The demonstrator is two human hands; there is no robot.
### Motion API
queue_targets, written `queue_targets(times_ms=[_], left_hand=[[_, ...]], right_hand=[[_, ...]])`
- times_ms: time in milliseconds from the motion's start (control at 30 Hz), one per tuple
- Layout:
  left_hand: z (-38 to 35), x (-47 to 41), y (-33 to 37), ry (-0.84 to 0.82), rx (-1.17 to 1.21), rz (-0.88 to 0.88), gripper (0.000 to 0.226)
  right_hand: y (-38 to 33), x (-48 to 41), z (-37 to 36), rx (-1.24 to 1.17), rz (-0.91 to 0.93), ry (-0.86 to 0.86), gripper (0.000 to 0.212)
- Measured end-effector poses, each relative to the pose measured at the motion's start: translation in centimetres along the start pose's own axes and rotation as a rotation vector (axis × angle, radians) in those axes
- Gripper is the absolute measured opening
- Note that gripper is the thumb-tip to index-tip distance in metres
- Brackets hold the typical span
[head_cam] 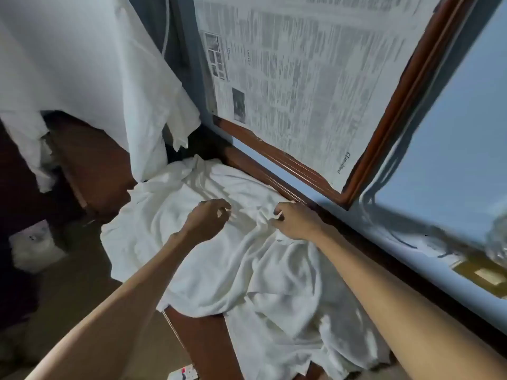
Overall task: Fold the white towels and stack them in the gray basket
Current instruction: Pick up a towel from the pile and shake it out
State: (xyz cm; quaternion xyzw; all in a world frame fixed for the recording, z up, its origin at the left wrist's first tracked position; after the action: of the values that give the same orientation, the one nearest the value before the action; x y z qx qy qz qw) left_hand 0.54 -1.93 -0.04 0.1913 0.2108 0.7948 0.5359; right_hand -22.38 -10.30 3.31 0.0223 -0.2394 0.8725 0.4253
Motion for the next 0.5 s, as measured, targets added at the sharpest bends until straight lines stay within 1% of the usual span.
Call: queue_targets(times_ms=[67, 133, 167, 233, 300, 333, 400, 500], left_hand=[[-0.6, -1.7, -3.1, -0.039, -0.017, 0.063, 0.026], [-1.7, -3.1, -6.4, -0.107, -0.052, 0.130, 0.037], [-2.2, -4.0, -7.8, -0.130, -0.061, 0.143, 0.045], [-3.2, -5.3, -9.9, -0.196, -0.067, 0.146, 0.063], [-4.4, -5.7, -11.0, -0.283, -0.109, 0.138, 0.072], [-5.0, -5.7, -11.3, -0.317, -0.145, 0.136, 0.072], [-6.1, -5.7, -11.8, -0.303, -0.159, 0.121, 0.061], [-6.9, -5.9, -12.3, -0.150, -0.052, 0.100, 0.027]], right_hand=[[-0.2, -2.6, -2.1, -0.036, -0.001, -0.042, 0.041], [-0.2, -4.9, -4.4, -0.055, 0.012, -0.105, 0.037], [-0.2, -6.2, -5.5, -0.058, 0.020, -0.125, 0.039], [0.1, -8.4, -7.2, -0.027, 0.033, -0.155, 0.051], [0.6, -10.0, -9.1, 0.037, 0.028, -0.224, 0.059], [0.8, -10.4, -9.9, 0.061, 0.018, -0.275, 0.060], [1.2, -10.9, -11.0, 0.083, 0.024, -0.327, 0.055], [1.5, -11.2, -11.5, 0.127, 0.094, -0.253, 0.037]])
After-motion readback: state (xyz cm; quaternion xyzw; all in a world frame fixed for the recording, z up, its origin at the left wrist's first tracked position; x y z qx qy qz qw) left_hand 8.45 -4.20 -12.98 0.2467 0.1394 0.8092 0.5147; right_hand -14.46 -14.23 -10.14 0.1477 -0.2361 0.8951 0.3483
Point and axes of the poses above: each hand's wrist, its own x-axis away from the middle knuckle, its own z-axis out of the back of the hand, y = z × x, the point moved 2 cm from there along -x, towards the middle knuckle, and after that the axes turned 6 degrees about z, right-handed, at the moved point
